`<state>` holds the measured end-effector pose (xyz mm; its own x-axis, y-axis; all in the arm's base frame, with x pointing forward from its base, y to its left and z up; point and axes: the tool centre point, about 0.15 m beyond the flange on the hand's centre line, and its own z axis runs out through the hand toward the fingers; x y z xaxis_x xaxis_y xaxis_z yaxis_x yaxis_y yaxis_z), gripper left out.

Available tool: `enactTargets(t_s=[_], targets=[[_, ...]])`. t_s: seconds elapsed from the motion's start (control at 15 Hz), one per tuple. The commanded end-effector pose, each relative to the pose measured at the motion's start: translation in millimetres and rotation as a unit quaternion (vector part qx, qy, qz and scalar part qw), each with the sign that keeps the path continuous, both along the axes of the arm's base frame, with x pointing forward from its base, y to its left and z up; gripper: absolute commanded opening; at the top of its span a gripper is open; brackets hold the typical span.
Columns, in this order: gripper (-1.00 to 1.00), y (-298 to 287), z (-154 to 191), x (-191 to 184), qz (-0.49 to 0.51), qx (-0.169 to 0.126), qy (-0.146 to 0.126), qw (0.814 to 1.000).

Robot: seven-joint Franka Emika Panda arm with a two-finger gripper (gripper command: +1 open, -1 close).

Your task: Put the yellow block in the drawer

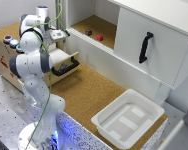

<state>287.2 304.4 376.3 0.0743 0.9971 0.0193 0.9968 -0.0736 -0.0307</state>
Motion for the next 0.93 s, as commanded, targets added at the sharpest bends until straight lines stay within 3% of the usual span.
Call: enactTargets(t_s=[0.0, 0.33, 0.4, 0.6, 0.87], targets=[[-1.0, -8.4, -39.9, 16.3, 0.037, 0.073, -0.009, 0.997], [-1.0, -5.2, -48.3, 32.7, 0.046, 0.049, -0.014, 0.998], [1.0, -4.3, -46.7, 33.8, 0.043, 0.045, -0.017, 0.998], [1.0, -0.2, -28.2, 27.5, 0.028, 0.037, -0.043, 0.998], [1.0, 0.1, -25.4, 26.4, 0.025, 0.036, -0.045, 0.998]])
